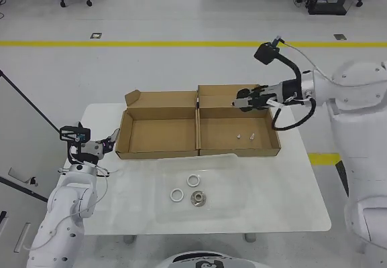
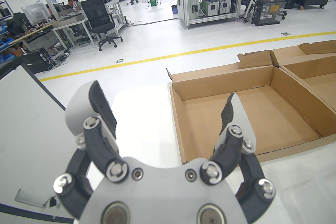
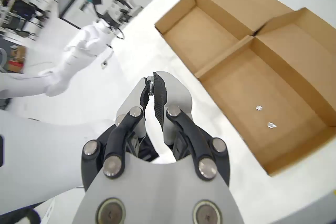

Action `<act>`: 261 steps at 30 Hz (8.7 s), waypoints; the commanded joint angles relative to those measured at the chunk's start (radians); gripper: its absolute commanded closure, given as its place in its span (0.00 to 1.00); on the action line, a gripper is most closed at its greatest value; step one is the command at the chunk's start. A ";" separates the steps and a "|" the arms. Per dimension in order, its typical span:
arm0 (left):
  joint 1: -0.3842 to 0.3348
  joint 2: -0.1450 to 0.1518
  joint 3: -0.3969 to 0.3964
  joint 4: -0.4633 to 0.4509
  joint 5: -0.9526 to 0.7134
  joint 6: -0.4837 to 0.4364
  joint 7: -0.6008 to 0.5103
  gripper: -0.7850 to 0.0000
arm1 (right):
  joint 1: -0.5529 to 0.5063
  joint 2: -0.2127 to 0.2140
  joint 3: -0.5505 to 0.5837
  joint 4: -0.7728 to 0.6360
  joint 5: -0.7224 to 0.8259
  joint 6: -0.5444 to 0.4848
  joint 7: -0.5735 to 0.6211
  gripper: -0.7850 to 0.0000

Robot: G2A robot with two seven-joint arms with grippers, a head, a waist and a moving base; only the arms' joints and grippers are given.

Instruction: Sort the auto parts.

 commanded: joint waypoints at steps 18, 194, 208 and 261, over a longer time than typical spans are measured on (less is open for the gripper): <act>0.000 0.000 0.000 0.000 0.000 0.000 0.000 0.00 | 0.184 -0.047 -0.385 0.292 -0.430 0.003 -0.086 1.00; 0.000 0.000 0.000 0.000 0.000 0.000 0.000 0.00 | -0.317 0.096 0.224 0.174 0.511 -0.113 0.005 0.00; -0.121 0.019 0.043 -0.228 0.097 -0.317 -0.298 0.00 | -0.317 0.096 0.224 0.174 0.511 -0.113 0.005 0.00; -1.078 0.146 1.146 -0.088 -0.766 -0.413 -1.407 0.00 | -0.317 0.096 0.224 0.174 0.511 -0.113 0.005 0.00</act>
